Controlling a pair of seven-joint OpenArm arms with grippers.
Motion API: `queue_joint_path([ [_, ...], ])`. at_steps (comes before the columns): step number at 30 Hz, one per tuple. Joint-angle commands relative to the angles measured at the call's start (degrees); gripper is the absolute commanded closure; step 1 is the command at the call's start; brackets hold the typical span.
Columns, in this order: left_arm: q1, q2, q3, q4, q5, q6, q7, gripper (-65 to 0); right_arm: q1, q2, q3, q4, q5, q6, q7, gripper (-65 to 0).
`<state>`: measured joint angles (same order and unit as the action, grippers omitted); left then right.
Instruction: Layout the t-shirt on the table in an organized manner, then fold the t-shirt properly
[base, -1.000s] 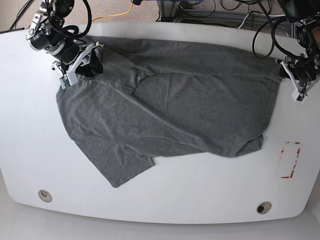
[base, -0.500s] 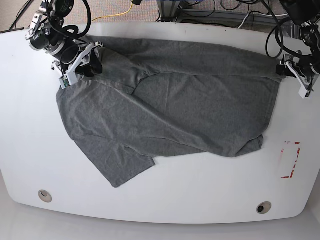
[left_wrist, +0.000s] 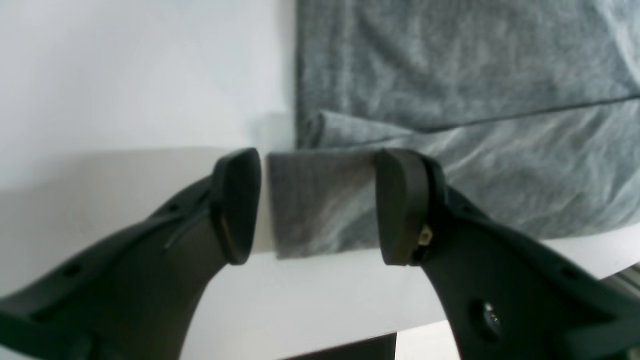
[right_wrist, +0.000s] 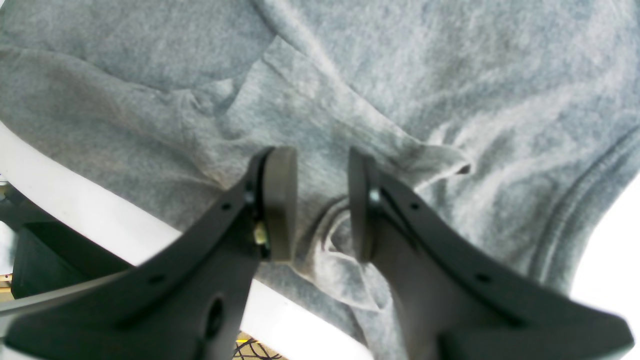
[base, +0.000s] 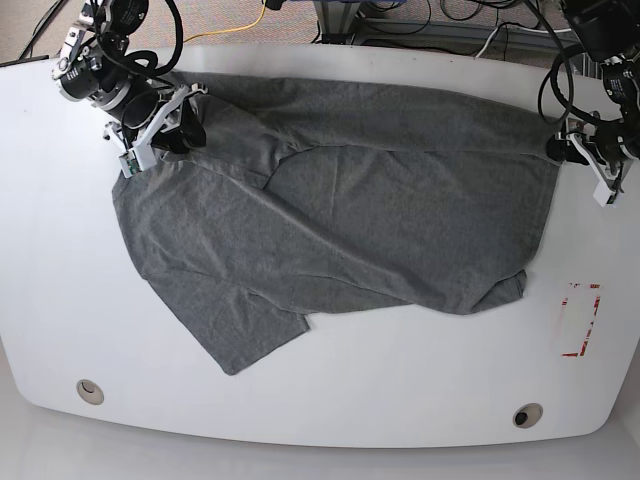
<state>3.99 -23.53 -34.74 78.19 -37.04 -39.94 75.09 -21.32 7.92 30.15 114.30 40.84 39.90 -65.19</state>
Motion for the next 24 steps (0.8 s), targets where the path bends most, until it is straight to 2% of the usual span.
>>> queue_joint_path([
  [1, -0.3, -1.4, -0.4, 0.9, -0.4, -0.1, -0.3, -29.7, 0.1, 0.6, 0.3, 0.8, 1.1, 0.1, 1.0, -17.1],
  [6, -0.3, -1.9, 1.1, 0.9, -0.3, -0.1, -0.3, -13.5, 0.1, 0.6, 0.4, 0.8, 1.2, 0.1, 1.0, -17.1],
  [9, -0.3, -3.0, 2.7, 0.9, -0.5, -0.1, -0.3, -6.3, 0.2, 0.6, 0.4, 0.8, 1.2, 0.1, 1.0, -17.1],
  [18, -0.3, -3.4, 2.9, 1.4, -0.5, -0.1, -0.3, -5.0, 0.2, 0.6, 0.4, 0.5, 1.2, 0.1, 1.0, -17.1],
  [24, 0.9, -4.6, 2.9, 6.2, -0.7, -0.1, -0.3, -4.9, 0.9, 0.6, 0.4, -1.1, 1.2, 0.1, 1.0, -17.1],
])
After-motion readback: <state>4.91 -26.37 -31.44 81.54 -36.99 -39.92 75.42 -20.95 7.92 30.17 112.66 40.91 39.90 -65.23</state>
